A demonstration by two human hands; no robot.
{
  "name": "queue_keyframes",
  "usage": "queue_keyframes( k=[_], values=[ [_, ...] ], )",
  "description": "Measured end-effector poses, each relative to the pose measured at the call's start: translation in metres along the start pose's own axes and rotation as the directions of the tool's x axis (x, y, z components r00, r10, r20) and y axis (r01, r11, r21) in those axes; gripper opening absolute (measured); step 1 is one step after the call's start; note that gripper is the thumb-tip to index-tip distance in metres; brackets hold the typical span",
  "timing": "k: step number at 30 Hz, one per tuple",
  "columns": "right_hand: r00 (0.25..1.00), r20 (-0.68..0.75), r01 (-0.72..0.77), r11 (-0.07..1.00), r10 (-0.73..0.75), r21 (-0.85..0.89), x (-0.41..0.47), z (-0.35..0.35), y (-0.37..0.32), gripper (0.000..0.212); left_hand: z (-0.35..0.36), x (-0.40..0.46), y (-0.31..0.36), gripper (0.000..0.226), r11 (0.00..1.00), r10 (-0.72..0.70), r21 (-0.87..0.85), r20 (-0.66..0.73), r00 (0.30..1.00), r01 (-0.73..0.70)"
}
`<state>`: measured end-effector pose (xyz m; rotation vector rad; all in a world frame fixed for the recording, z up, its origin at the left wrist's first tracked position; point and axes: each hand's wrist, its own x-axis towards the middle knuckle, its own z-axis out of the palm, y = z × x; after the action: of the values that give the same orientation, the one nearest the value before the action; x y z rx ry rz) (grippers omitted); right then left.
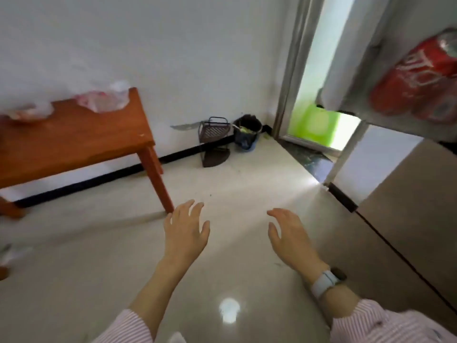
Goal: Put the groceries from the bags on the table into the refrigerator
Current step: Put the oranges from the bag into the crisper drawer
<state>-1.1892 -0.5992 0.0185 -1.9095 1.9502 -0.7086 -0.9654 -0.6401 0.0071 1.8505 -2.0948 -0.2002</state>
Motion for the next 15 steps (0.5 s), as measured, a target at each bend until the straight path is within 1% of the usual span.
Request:
queue_keyframes(
  k=[2, 4, 7, 9, 11, 15],
  values=[
    [0.993, 0.072, 0.090, 0.996, -0.091, 0.011, 0.032, 0.048, -0.051, 0.032, -0.016, 0.001, -0.066, 0.044, 0.993, -0.116, -0.014, -0.071, 0.991, 0.115],
    [0.973, 0.148, 0.174, 0.984, -0.178, 0.037, 0.063, 0.096, -0.110, 0.034, -0.037, 0.004, -0.133, 0.045, 0.975, -0.221, -0.022, -0.117, 0.968, 0.220],
    [0.915, 0.247, 0.302, 0.948, -0.318, 0.100, 0.101, 0.161, -0.201, 0.035, -0.072, 0.009, -0.228, 0.048, 0.935, -0.352, -0.012, -0.144, 0.925, 0.354],
    [0.877, 0.291, 0.349, 0.923, -0.383, 0.163, 0.122, 0.195, -0.256, 0.034, -0.096, 0.012, -0.280, 0.051, 0.903, -0.423, 0.001, -0.166, 0.891, 0.429],
    [0.844, 0.328, 0.377, 0.904, -0.425, 0.202, 0.140, 0.221, -0.300, 0.034, -0.116, 0.020, -0.322, 0.048, 0.877, -0.473, 0.002, -0.170, 0.865, 0.480],
    [0.789, 0.394, 0.404, 0.881, -0.472, 0.246, 0.188, 0.265, -0.363, 0.033, -0.139, 0.054, -0.389, 0.043, 0.859, -0.506, -0.034, -0.215, 0.835, 0.511]
  ],
)
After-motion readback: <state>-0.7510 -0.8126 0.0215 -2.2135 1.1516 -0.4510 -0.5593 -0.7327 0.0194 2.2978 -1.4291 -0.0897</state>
